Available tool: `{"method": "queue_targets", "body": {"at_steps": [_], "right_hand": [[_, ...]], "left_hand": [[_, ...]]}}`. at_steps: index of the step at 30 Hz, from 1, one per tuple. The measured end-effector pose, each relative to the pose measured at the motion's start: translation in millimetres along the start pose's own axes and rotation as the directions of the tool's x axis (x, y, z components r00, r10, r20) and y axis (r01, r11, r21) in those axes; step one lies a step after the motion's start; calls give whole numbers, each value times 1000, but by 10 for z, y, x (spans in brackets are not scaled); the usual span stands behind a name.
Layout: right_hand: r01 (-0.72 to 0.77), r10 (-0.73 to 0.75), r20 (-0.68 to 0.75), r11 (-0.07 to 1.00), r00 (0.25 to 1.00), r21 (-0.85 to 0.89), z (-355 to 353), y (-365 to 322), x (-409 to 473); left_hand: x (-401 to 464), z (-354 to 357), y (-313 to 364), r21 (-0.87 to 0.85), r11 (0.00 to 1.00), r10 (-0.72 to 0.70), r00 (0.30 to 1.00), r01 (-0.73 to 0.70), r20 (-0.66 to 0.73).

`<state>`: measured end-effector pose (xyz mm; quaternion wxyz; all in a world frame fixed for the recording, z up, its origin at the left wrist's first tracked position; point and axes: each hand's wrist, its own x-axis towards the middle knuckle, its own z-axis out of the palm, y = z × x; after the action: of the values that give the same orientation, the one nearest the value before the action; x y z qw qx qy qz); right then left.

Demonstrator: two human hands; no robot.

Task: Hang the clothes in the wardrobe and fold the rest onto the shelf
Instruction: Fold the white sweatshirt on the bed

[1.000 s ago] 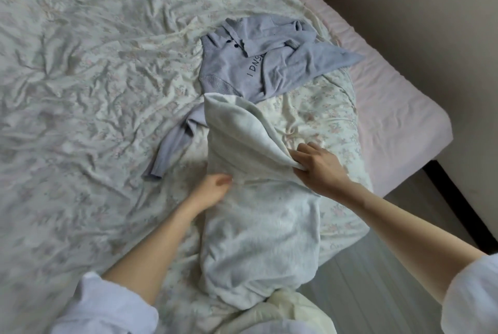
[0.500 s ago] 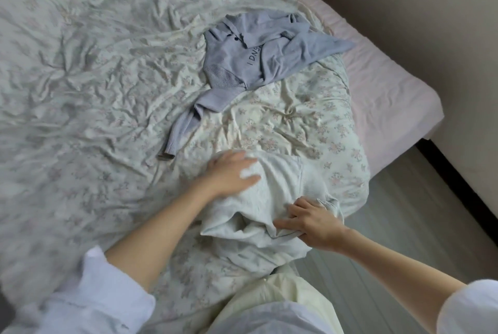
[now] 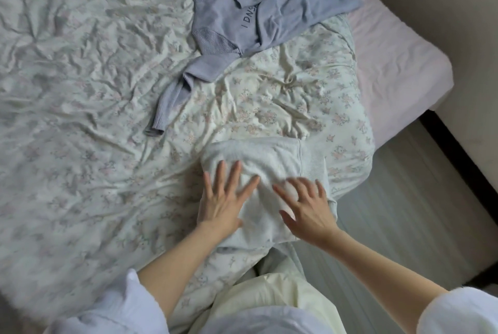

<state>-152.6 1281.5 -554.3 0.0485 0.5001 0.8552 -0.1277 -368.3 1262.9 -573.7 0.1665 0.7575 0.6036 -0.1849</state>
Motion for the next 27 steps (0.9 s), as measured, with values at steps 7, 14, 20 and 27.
{"method": "queue_targets", "body": {"at_steps": [7, 14, 20, 27], "right_hand": [[-250, 172, 488, 963, 856, 99, 399, 245, 176], [-356, 162, 528, 888, 834, 291, 433, 447, 145], [-465, 291, 582, 868, 759, 172, 442, 301, 184], [-500, 338, 556, 850, 759, 165, 404, 241, 294]], "left_hand": [[-15, 313, -375, -146, 988, -36, 995, 50, 95], [265, -18, -232, -412, 911, -218, 852, 3, -476], [1054, -540, -337, -121, 989, -51, 960, 87, 276], [1663, -764, -445, -297, 944, 96, 746, 141, 659]]}}
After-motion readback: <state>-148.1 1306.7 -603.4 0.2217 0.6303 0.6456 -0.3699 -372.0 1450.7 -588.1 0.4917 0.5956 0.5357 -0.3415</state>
